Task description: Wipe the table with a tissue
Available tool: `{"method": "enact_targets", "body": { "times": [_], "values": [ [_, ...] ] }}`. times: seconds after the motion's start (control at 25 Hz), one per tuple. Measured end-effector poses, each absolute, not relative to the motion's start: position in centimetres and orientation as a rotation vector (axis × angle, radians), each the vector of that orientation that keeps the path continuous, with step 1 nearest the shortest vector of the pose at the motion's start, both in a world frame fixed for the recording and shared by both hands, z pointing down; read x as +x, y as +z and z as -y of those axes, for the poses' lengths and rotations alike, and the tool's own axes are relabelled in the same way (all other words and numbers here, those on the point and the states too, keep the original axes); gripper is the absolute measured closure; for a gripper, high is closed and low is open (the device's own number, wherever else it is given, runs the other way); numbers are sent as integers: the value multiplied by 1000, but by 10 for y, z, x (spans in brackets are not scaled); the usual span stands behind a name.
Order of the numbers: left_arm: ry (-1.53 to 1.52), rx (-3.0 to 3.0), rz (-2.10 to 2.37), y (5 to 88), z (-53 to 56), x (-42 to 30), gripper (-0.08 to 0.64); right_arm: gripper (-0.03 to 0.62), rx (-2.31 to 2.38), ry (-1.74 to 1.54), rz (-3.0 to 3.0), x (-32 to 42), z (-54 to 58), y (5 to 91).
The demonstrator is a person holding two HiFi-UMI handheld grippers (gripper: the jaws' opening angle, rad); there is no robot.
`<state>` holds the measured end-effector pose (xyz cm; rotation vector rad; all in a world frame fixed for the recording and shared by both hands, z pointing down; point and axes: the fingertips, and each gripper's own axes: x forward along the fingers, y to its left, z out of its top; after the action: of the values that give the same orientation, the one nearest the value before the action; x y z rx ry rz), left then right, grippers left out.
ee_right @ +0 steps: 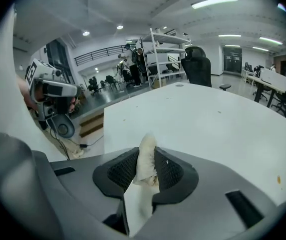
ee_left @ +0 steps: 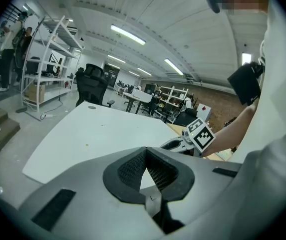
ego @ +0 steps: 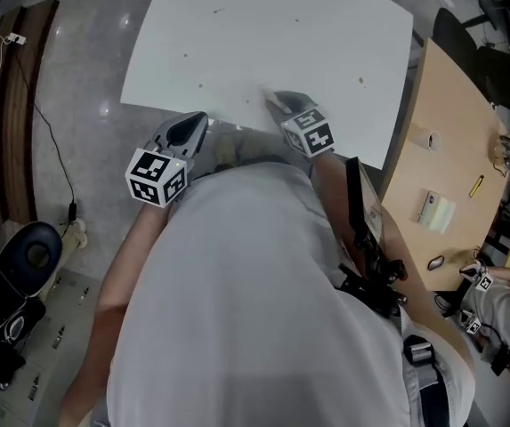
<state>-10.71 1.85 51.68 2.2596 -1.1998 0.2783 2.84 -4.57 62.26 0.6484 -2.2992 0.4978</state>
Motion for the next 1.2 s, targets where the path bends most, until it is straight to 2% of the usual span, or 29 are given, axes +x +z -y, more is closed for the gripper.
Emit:
{"method": "enact_targets", "body": {
  "times": [0.32, 0.56, 1.0, 1.2],
  "values": [
    [285, 2140, 1324, 528, -32, -119, 555, 495, 570, 396, 2259, 21, 76, 635],
    [258, 2077, 1400, 523, -43, -125, 555, 495, 459, 244, 2198, 3, 52, 650],
    [238, 2007, 1460, 528, -58, -136, 555, 495, 124, 251, 2288, -37, -26, 647],
    [245, 2013, 1485, 521, -54, -142, 555, 495, 12, 479, 2484, -64, -32, 605]
  ]
}}
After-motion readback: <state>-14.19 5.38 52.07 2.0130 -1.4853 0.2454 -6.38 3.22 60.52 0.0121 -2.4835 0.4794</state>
